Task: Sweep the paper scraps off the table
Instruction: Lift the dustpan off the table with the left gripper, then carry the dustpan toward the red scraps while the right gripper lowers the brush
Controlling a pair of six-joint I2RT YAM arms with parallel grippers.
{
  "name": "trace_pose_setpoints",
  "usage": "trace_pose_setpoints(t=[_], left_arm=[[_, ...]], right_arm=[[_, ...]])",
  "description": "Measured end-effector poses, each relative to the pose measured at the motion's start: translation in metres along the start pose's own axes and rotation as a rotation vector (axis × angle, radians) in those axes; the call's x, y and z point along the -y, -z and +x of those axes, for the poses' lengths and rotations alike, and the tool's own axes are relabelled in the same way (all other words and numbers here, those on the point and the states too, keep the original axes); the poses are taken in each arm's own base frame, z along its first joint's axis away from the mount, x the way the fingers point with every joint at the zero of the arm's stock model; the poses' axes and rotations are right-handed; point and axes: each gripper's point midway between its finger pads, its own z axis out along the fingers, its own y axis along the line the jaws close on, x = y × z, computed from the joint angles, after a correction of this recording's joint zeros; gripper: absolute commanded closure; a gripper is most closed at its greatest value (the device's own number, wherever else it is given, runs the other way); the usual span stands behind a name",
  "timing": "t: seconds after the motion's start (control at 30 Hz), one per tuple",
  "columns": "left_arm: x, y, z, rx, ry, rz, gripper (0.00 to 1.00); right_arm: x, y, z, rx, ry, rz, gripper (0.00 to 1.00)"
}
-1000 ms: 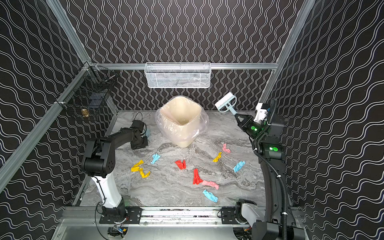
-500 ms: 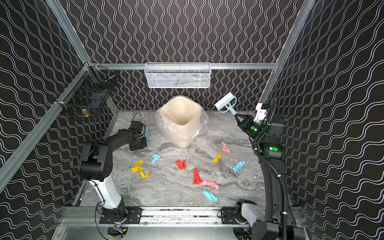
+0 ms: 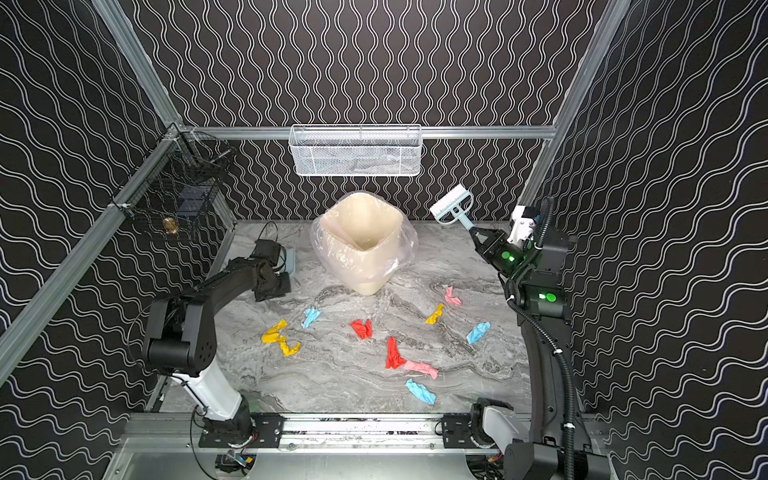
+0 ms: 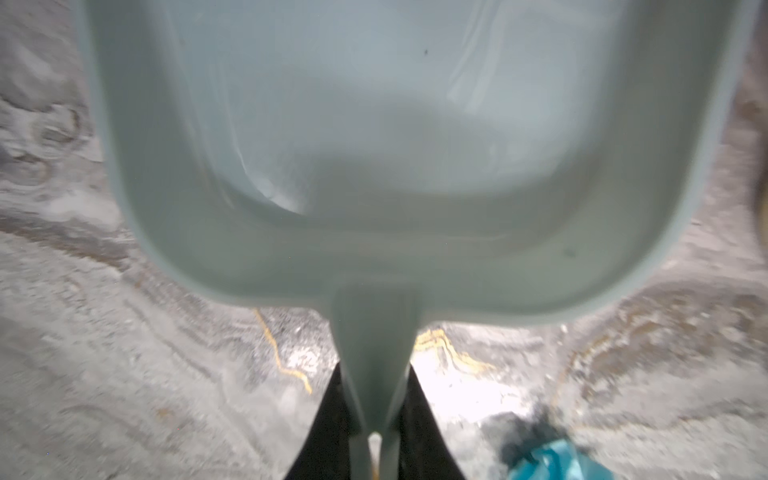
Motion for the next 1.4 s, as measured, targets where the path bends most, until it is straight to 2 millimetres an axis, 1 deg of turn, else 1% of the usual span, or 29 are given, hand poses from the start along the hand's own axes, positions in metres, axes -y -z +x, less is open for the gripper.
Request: trace_pose_setpoints(t=[0.17, 0.33, 0.47, 0.63, 0.7, 0.83, 1.07, 1.23, 1.33, 1.4], left_arm=[[-0.002, 0.037, 0.002, 0.028, -0.031, 0.010, 0.92], [-0.005, 0.086, 0.006, 0.068, -0.077, -0.013, 0.92], [0.002, 0.117, 0.022, 0.080, -0.129, -0.007, 0.92], [0.005, 0.167, 0.032, 0.135, -0.174, 0.007, 0.92], [0.009, 0.180, 0.042, 0.130, -0.208, 0.015, 0.92], [0.017, 0.197, 0.069, 0.087, -0.298, 0.029, 0.92], [0.039, 0.217, 0.123, 0.000, -0.450, 0.092, 0.92], [0.055, 0.223, 0.162, -0.072, -0.554, 0.131, 0.92], [0.064, 0.221, 0.189, -0.137, -0.631, 0.133, 0.93], [0.070, 0.219, 0.202, -0.167, -0.674, 0.127, 0.93]], right_arm=[[-0.003, 0.003, 0.000, -0.013, 0.014, 0.013, 1.00], [-0.002, 0.008, 0.002, -0.031, 0.029, 0.049, 1.00], [0.000, 0.015, 0.010, -0.061, 0.039, 0.084, 1.00], [0.003, 0.028, 0.020, -0.101, 0.059, 0.145, 1.00], [0.007, 0.032, 0.027, -0.124, 0.058, 0.169, 1.00], [0.017, 0.043, 0.047, -0.182, 0.045, 0.222, 1.00], [0.027, 0.060, 0.075, -0.268, 0.024, 0.278, 1.00], [0.037, 0.068, 0.093, -0.319, -0.001, 0.305, 1.00], [0.043, 0.072, 0.105, -0.351, -0.017, 0.318, 1.00], [0.046, 0.075, 0.113, -0.370, -0.025, 0.326, 1.00]])
